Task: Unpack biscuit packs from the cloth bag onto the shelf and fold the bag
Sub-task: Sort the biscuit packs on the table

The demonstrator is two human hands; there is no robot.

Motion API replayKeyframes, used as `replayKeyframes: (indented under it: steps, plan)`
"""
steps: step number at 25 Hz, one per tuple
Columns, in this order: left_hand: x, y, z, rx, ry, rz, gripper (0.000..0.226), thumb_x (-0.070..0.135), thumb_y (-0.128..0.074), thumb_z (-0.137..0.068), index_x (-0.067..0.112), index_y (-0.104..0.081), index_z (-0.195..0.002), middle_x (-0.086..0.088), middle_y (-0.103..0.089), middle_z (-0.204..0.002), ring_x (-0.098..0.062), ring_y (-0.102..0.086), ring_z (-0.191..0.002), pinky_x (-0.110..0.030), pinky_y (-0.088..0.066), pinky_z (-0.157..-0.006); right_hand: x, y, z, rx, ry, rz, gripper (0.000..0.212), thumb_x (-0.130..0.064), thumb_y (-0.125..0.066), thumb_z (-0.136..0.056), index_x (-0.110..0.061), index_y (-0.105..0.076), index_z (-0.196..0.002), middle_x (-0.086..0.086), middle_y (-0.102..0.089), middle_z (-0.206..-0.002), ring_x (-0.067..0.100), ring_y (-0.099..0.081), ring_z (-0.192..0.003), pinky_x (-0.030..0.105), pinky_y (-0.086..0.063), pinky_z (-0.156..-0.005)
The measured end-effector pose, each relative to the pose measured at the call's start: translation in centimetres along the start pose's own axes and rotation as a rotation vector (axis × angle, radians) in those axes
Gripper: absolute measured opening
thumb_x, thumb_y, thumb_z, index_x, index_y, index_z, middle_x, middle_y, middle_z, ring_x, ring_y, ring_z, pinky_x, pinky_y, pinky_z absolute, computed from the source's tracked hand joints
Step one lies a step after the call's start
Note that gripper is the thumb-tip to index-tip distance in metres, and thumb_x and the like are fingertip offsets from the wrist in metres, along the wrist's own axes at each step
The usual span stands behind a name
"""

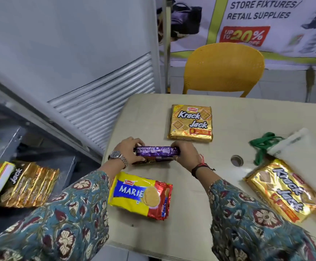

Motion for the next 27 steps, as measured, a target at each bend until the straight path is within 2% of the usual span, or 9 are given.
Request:
replayKeyframes:
  steps: [4, 9, 15, 23, 27]
  plan:
    - [-1.8, -1.5, 0.4, -0.029, 0.058, 0.011, 0.055, 0.042, -0.082, -0.057, 0.029, -0.06, -0.106, -0.002, -0.058, -0.099, -0.02, -0.057, -0.095, -0.025, -0.041, -0.074, -0.6, -1.7, -1.5, -0.086, 0.019, 0.082, 0.038, 0.004, -0.059, -0.075, -0.011, -0.062, -0.11, 0.011, -0.067, -0.11, 0.03, -0.06, -0.103, 0.033, -0.046, -0.082]
    - [-2.0, -2.7, 0.4, -0.01, 0.101, 0.034, 0.057, 0.04, -0.083, -0.057, 0.025, -0.057, -0.105, -0.004, -0.055, -0.107, -0.021, -0.056, -0.099, -0.031, -0.045, -0.078, -0.5, -1.9, -1.4, -0.055, 0.021, 0.043, 0.039, 0.004, -0.06, -0.075, -0.01, -0.059, -0.112, 0.011, -0.065, -0.111, 0.029, -0.059, -0.104, 0.036, -0.048, -0.085]
    - [-1.4, -3.5, 0.0, -0.081, 0.068, -0.009, 0.066, 0.036, -0.081, -0.062, 0.027, -0.05, -0.12, -0.003, -0.052, -0.121, -0.021, -0.054, -0.11, -0.032, -0.045, -0.087, 0.4, -2.5, -0.4, -0.049, -0.009, 0.043, 0.054, 0.002, -0.062, -0.078, -0.009, -0.048, -0.128, 0.011, -0.055, -0.125, 0.029, -0.051, -0.116, 0.036, -0.044, -0.094]
    - [-0.9, -4.4, -0.4, -0.175, 0.027, -0.07, 0.083, 0.037, -0.08, -0.063, 0.026, -0.038, -0.134, -0.004, -0.049, -0.13, -0.023, -0.051, -0.118, -0.035, -0.046, -0.096, 1.5, -3.1, 0.4, -0.075, -0.031, 0.029, 0.064, -0.002, -0.062, -0.082, -0.011, -0.037, -0.139, 0.01, -0.047, -0.138, 0.027, -0.045, -0.125, 0.034, -0.039, -0.101]
    - [-1.7, -5.1, -0.9, -0.205, 0.024, -0.116, 0.076, 0.029, -0.078, -0.067, 0.022, -0.041, -0.133, -0.005, -0.051, -0.13, -0.023, -0.051, -0.118, -0.034, -0.044, -0.098, 1.1, -4.2, -0.7, -0.175, 0.017, 0.021, 0.06, 0.0, -0.06, -0.081, -0.01, -0.04, -0.137, 0.012, -0.047, -0.138, 0.028, -0.044, -0.127, 0.036, -0.036, -0.105]
Point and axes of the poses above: each hand's wrist, its own z-axis away from the middle knuckle, its own y-axis out of the back of the hand, x = y × z, the point moved 6 cm from there along -z, towards the middle knuckle
